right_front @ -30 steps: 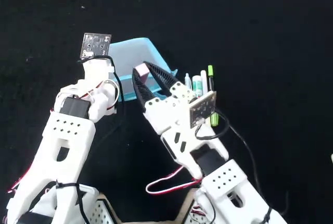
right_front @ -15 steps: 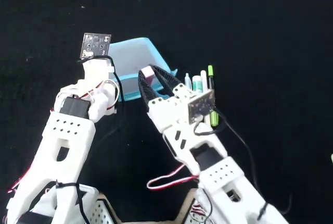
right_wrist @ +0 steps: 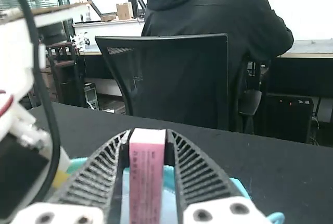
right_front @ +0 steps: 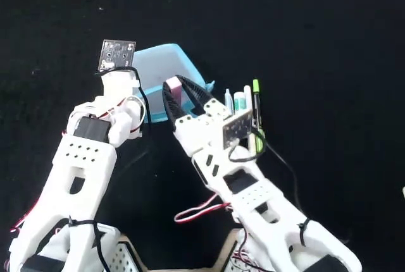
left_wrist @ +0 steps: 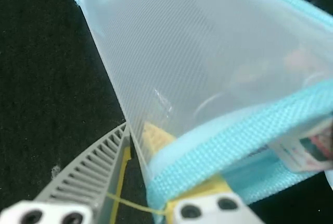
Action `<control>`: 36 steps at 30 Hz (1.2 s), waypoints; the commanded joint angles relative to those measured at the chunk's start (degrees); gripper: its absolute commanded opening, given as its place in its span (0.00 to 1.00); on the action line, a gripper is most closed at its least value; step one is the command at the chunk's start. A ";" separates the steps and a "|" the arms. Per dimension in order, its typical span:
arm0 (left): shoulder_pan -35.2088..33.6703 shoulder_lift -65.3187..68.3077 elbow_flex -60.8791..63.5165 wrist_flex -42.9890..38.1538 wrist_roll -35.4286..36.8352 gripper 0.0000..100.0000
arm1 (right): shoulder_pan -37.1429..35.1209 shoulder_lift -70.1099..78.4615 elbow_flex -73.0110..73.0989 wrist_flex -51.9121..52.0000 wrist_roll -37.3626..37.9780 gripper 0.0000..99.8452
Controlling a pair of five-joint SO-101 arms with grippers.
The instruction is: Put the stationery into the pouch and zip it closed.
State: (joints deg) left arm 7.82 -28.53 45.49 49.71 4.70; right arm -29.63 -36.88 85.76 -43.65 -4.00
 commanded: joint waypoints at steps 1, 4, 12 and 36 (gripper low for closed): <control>0.75 0.88 3.65 0.44 0.53 0.03 | 1.32 -3.30 2.95 -2.20 -0.18 0.01; 0.66 0.88 3.65 0.35 0.53 0.03 | 1.32 -5.93 5.49 -2.20 -0.18 0.01; 0.57 1.05 3.65 0.26 0.53 0.03 | 1.49 -12.53 10.24 0.62 -0.09 0.01; 0.48 0.88 3.65 0.18 0.53 0.03 | 2.11 -47.08 -5.76 74.90 4.66 0.01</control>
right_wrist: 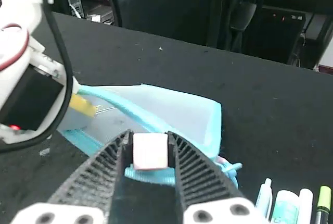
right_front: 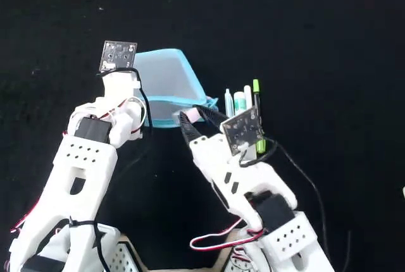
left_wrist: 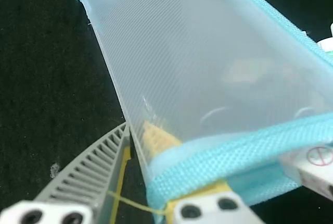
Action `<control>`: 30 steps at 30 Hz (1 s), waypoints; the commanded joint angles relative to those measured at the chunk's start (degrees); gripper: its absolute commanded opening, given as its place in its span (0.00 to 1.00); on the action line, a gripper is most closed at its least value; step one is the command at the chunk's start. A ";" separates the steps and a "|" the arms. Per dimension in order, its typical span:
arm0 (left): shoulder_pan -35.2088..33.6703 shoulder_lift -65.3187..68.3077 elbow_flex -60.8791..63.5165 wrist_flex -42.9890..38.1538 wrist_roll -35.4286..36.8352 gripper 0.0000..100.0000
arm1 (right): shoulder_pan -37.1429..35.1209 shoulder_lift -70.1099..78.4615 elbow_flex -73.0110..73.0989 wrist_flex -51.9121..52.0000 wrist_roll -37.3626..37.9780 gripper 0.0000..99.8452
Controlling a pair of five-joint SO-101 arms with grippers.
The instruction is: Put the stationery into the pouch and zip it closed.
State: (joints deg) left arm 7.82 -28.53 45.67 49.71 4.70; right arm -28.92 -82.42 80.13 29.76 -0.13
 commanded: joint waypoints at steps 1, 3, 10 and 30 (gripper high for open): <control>0.48 0.88 3.47 0.18 0.53 0.03 | 1.49 -1.63 -0.22 1.58 0.79 0.01; 0.48 0.88 3.47 0.18 0.53 0.03 | 1.49 -1.54 -0.31 1.67 0.79 0.01; 0.48 0.88 3.30 0.18 0.53 0.03 | 1.32 -1.45 -7.69 13.54 0.88 0.01; 0.48 1.41 3.03 0.09 0.53 0.03 | -2.90 6.55 -5.41 5.10 -3.25 0.01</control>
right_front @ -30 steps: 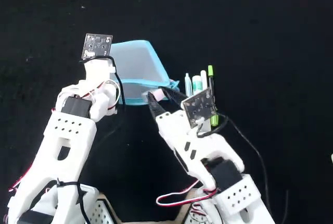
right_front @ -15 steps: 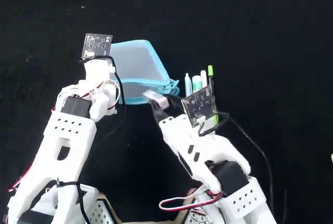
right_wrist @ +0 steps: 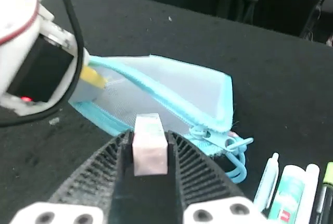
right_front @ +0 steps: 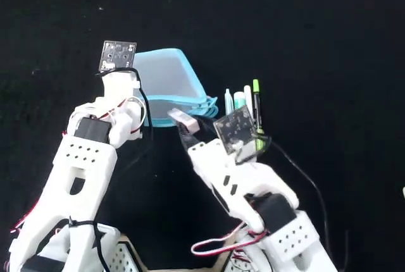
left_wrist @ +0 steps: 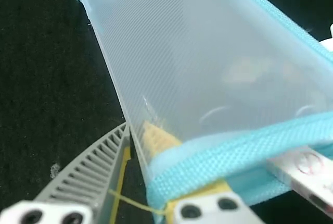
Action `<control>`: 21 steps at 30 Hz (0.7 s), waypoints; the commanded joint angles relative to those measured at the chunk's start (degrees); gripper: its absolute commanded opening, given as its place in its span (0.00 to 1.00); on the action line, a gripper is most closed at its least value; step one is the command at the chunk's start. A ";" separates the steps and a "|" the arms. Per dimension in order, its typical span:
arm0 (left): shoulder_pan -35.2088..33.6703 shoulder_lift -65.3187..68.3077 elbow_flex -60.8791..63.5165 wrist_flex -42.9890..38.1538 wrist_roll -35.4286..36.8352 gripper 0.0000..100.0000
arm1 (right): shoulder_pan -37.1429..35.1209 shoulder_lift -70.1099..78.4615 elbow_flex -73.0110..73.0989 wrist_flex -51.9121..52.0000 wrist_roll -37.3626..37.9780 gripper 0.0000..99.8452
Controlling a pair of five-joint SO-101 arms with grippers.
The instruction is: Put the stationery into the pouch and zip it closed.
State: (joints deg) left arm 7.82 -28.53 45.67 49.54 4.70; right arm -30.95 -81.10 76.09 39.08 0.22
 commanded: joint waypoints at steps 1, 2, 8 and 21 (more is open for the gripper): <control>0.48 1.32 3.12 0.26 0.44 0.03 | -1.05 6.46 -2.24 -4.31 -5.27 0.01; 0.48 1.32 3.21 0.26 0.44 0.03 | -1.32 7.52 -3.12 -4.48 -6.51 0.01; 0.48 1.05 3.21 0.26 0.44 0.03 | -3.34 13.67 -5.76 -6.86 -7.30 0.01; 0.57 0.88 3.38 0.26 0.44 0.03 | -12.75 21.58 -9.98 -7.56 -7.30 0.23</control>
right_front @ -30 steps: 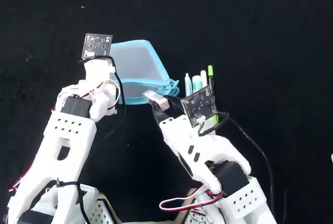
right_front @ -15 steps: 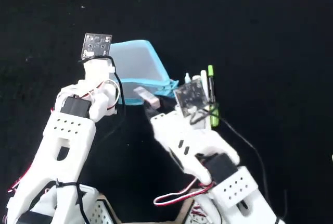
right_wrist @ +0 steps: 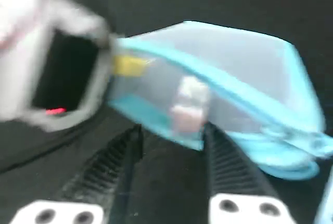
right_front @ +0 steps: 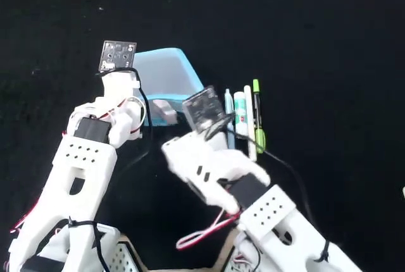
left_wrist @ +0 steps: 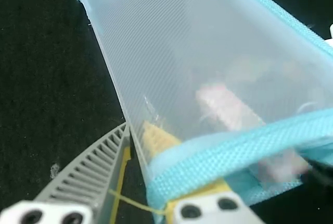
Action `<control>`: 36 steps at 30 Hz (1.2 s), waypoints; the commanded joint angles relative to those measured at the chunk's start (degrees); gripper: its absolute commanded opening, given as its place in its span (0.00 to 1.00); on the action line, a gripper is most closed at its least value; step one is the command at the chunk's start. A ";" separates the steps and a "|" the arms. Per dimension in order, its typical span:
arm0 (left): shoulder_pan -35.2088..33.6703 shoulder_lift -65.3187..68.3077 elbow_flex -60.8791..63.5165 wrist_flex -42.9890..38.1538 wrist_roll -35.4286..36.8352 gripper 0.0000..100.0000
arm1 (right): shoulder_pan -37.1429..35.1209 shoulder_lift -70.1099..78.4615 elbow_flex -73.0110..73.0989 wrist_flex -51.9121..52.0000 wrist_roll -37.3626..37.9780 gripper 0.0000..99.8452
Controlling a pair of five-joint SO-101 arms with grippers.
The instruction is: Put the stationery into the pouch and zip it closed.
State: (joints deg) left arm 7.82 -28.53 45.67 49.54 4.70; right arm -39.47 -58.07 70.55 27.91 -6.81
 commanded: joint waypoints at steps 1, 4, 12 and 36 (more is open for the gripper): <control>0.57 0.88 3.38 0.26 0.44 0.03 | -3.96 -2.68 -4.53 4.66 -0.26 0.23; 0.57 0.88 3.38 0.26 0.44 0.03 | -0.26 -8.22 -4.53 7.47 -0.26 0.23; 0.57 0.88 3.38 0.26 0.35 0.03 | 17.23 -28.97 -1.36 11.16 -0.62 0.23; 0.48 0.97 3.47 0.26 0.44 0.03 | 34.64 -15.60 -1.89 1.41 -0.70 0.14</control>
State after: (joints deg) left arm 7.82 -28.53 45.67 49.54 4.70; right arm -6.15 -85.41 77.05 29.23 -6.81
